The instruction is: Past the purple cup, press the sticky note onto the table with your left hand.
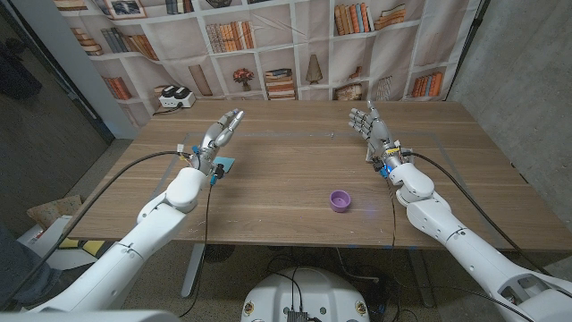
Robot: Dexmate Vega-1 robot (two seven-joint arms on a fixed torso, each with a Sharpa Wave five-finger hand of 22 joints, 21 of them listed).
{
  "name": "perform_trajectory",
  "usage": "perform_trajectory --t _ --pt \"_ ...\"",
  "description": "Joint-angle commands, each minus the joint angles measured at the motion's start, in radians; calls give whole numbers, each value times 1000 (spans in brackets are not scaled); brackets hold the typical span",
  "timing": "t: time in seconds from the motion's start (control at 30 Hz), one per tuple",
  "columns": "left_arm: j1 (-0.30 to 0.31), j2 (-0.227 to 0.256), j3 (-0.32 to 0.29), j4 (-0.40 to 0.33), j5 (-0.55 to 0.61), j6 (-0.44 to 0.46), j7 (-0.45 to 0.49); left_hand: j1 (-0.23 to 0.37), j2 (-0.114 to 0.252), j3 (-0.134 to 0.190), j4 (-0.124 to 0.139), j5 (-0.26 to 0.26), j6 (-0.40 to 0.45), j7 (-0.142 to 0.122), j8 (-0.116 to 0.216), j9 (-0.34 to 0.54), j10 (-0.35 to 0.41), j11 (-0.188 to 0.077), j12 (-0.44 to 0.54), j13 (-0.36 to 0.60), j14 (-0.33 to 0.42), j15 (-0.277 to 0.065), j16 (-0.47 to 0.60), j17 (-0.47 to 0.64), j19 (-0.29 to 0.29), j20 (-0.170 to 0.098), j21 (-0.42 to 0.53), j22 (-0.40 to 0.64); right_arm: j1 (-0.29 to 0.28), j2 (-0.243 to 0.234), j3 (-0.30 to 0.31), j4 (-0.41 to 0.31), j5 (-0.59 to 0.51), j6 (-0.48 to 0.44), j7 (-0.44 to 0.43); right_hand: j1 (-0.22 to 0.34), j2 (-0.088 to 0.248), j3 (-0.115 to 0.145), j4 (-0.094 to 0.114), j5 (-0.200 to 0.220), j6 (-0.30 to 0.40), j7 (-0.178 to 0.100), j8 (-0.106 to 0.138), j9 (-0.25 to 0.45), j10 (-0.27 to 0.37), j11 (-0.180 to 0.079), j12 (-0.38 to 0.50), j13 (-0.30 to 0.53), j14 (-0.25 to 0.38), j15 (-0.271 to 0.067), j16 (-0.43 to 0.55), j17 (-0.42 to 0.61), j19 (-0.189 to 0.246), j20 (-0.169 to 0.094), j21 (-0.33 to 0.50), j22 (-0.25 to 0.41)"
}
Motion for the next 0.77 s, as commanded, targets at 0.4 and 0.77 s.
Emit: perform_trajectory --t 0.4,0.77 --pt "-32 -18 9 64 -60 -34 -44 -8 -8 -1 5 -5 6 0 1 4 -8 -8 2 2 -12 -5 1 2 -22 10 -7 0 10 -8 -4 -13 -14 -7 -3 -1 7 -4 -2 -4 -1 2 1 5 6 -5 1 3 5 -6 -1 2 4 -3 -4 6" --pt "-25 -6 7 35 -46 -11 -29 -9 -8 -1 4 -7 8 0 3 4 -14 -9 2 2 -14 -9 3 2 -28 17 -8 0 16 9 -1 17 5 10 15 -1 8 -5 -3 -4 0 3 2 5 8 -1 1 3 5 -6 -1 2 5 -3 -7 6"
